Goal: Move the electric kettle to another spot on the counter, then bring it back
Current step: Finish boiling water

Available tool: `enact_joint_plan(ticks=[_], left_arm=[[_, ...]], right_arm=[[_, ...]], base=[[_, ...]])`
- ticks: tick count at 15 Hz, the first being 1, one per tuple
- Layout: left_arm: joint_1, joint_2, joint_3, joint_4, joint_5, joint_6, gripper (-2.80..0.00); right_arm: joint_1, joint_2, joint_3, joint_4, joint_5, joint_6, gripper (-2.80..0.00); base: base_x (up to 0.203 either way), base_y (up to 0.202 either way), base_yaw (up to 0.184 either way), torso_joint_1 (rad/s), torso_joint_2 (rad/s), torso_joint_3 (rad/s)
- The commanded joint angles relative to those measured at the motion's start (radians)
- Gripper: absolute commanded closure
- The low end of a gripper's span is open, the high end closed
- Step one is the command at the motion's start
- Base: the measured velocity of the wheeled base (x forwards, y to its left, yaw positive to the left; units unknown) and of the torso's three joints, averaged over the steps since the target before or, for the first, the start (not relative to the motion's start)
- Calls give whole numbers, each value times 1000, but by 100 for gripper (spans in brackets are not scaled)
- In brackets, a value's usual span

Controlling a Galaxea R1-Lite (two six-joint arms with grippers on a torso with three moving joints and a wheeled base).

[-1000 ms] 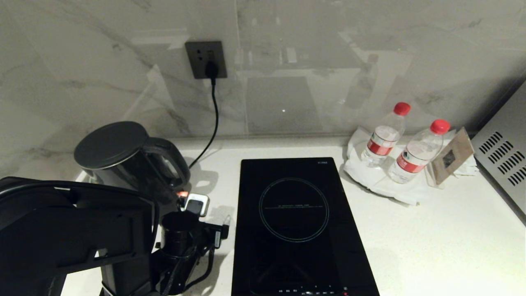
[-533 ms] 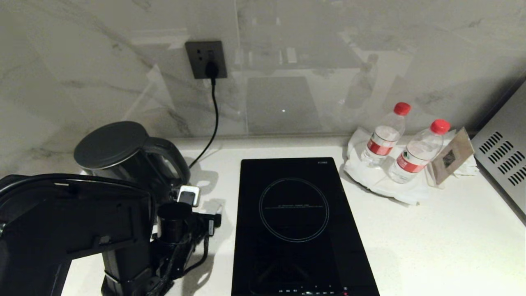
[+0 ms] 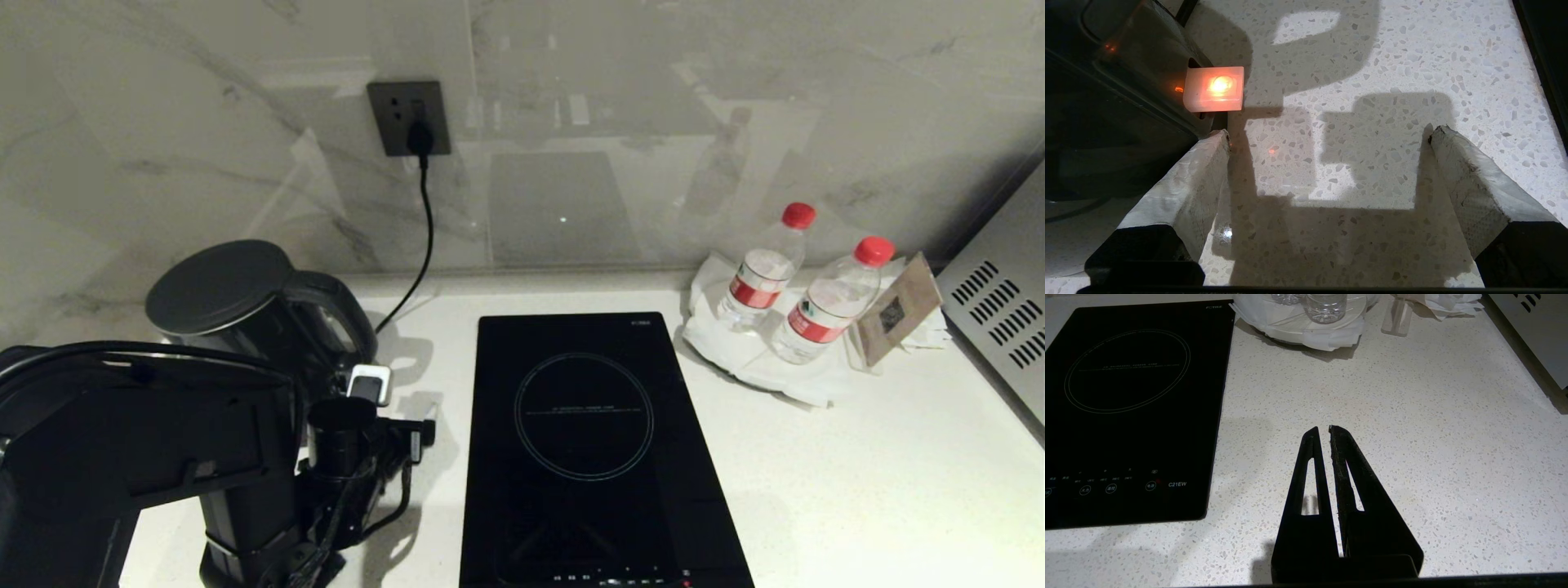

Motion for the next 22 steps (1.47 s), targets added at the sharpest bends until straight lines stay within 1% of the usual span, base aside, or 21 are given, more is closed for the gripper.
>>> enact_joint_plan(ticks=[1, 5, 9, 22], left_arm=[[-8, -9, 7, -10, 3, 0, -280], [-30, -24, 39, -10, -3, -3, -280], [-46, -28, 42, -10, -4, -3, -280], [-44, -3, -17, -10, 4, 0, -280]], right_arm=[[0, 0, 0, 0, 0, -1, 0], [0, 0, 0, 0, 0, -1, 0], [0, 0, 0, 0, 0, -1, 0], [0, 0, 0, 0, 0, -1, 0]], base=[[0, 0, 0, 0, 0, 0], [0, 0, 0, 0, 0, 0], [0, 0, 0, 0, 0, 0], [0, 0, 0, 0, 0, 0]])
